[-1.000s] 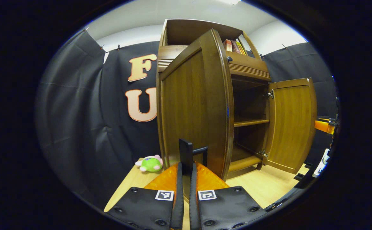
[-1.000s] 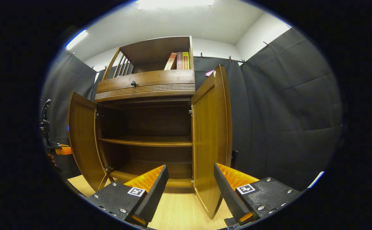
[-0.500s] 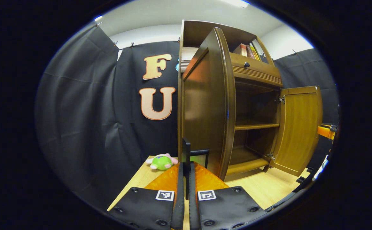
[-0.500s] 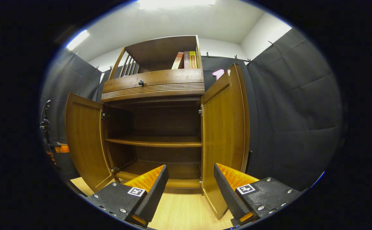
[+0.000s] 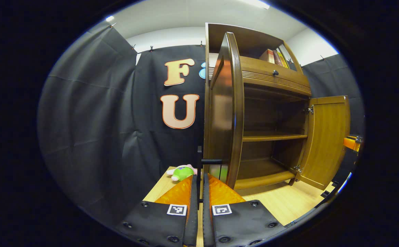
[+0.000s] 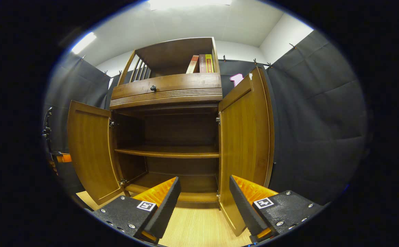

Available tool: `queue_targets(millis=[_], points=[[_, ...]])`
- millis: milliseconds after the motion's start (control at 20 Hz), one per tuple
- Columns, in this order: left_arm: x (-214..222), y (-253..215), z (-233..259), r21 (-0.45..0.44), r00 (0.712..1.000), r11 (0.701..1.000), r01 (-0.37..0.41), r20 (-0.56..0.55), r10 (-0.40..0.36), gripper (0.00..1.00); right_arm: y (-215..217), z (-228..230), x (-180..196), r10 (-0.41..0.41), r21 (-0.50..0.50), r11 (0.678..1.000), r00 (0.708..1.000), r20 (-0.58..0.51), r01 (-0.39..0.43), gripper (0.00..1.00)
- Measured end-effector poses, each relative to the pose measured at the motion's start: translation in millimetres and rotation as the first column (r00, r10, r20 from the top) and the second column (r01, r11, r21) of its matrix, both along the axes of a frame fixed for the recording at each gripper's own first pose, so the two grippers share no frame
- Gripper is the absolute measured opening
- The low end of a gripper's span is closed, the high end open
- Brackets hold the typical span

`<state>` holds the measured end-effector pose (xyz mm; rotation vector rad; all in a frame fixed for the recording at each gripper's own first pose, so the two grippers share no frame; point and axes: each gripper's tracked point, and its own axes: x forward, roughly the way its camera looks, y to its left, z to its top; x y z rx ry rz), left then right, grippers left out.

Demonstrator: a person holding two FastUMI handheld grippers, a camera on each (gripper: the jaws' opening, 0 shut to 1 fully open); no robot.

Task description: Open the right door of the double-door shoe cabinet with the right hand, and open the left door with the left hand.

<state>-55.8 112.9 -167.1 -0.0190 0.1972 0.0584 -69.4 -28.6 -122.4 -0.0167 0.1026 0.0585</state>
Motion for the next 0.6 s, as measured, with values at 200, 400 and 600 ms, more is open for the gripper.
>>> queue_targets(millis=[200,400,600], points=[[-9.2,23.3,28.1,-0.022,0.998,0.999,-0.049,0.047,0.050,0.07,0.0,3.2,5.0,0.003,0.007,1.000,1.000,-0.003,-0.003,0.99],[-13.6,9.4,49.1,-0.027,0.998,0.999,-0.025,0.061,0.027,0.07,1.2,14.9,12.2,0.008,0.016,1.000,1.000,0.006,-0.008,0.99],[-14.8,-9.4,67.9,0.027,0.997,0.999,-0.028,0.070,0.026,0.07,-2.5,33.6,19.5,0.002,0.016,1.000,1.000,0.028,-0.002,0.88]])
